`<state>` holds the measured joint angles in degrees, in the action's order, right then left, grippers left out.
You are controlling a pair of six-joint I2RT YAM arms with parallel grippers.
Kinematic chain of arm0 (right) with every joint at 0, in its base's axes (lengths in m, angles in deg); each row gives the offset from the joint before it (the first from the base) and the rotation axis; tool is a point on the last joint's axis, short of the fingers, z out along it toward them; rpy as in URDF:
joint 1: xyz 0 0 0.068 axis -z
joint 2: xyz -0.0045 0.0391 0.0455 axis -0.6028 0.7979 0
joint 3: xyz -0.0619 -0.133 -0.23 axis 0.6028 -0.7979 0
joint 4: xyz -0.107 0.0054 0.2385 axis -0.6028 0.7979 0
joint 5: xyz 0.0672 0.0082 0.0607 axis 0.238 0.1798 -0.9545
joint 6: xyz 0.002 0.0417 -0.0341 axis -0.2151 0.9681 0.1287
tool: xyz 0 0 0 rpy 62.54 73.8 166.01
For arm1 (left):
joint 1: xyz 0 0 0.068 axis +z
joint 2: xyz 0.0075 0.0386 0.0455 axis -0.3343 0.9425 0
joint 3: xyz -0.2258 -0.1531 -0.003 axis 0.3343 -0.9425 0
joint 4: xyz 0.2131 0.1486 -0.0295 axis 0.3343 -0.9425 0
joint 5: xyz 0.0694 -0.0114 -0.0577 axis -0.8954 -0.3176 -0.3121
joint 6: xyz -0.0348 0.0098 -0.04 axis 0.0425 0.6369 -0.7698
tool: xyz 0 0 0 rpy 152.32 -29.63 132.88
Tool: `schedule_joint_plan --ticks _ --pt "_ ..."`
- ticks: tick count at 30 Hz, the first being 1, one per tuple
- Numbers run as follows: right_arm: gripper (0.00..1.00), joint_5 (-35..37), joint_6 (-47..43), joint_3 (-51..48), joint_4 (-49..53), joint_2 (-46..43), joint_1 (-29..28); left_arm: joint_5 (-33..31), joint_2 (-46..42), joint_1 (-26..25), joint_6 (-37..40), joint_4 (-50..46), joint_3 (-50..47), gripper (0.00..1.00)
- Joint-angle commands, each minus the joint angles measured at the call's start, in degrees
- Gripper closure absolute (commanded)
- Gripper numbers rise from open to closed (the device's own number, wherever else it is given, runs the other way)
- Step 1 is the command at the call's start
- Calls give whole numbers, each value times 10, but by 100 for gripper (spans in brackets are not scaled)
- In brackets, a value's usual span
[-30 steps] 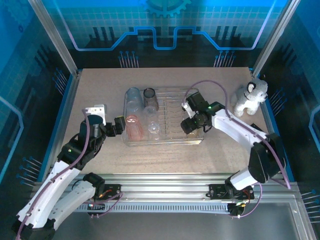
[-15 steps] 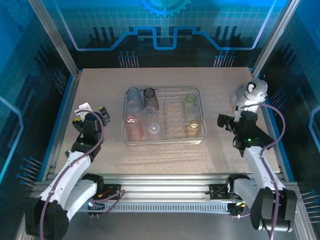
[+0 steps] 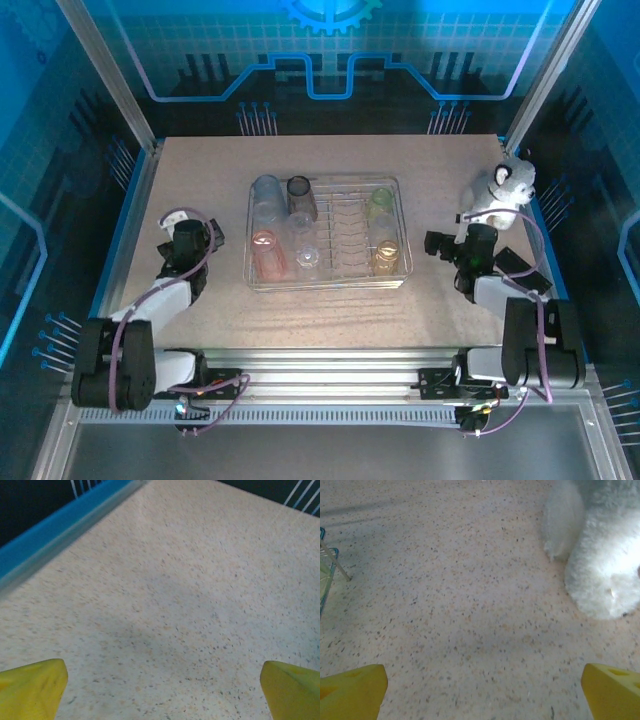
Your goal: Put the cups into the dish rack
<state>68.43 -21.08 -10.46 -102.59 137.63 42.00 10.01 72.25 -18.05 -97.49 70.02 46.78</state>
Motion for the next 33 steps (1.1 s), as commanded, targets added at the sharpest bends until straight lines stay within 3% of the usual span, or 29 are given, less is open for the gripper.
schedule_joint_plan --ticks 1,11,14,17,21,33 --pt "0 -3 -22 32 -64 22 3 96 37 16 22 105 -18 0" --pt "0 -70 -24 85 -20 68 16 172 50 19 60 166 -28 1" --pt "0 -89 -22 61 -89 77 -1 184 50 19 68 171 -29 1" --pt "0 -40 -56 44 -121 73 -43 196 50 19 74 178 -32 1" --pt "0 -20 -99 -17 -271 113 -82 221 53 19 86 183 -31 1" --pt "0 -26 -103 -13 -258 110 -83 229 61 19 98 184 -24 1"
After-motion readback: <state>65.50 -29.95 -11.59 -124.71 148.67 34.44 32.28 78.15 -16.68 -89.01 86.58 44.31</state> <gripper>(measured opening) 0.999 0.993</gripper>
